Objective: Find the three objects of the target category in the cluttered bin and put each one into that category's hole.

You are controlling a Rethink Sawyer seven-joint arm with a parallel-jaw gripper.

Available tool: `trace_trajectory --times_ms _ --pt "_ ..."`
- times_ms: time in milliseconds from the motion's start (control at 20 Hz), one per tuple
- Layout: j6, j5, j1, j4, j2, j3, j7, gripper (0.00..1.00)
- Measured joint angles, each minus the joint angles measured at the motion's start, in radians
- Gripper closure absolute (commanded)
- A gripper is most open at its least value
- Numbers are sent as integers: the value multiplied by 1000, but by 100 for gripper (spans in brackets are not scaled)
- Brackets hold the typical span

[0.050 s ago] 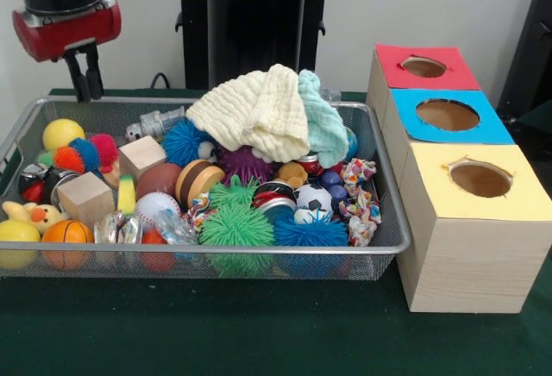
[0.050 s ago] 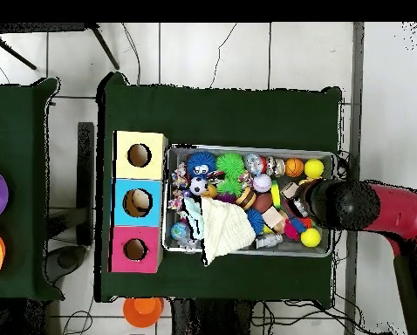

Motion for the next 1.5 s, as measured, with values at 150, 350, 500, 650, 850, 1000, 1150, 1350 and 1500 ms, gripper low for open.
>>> trace_trajectory --times_ms 150,350,500,650,850,1000,1150,1350,1500 --pt "31 -23 -1 -29 21 18 -83 100" --pt "50 -46 -4 -85 60 40 -216 100" --pt "50 -48 -4 -127 85 49 -279 100" --pt "50 -49 -2 -193 118 61 -325 100" --pt "50 -49 3 -243 140 66 -335 100" --pt "50 -51 6 -267 145 66 -335 100" --pt "50 -51 6 -270 144 66 -335 0" --pt "50 -51 6 -270 144 66 -335 0" --pt "50 -51 6 -270 144 66 -335 0"
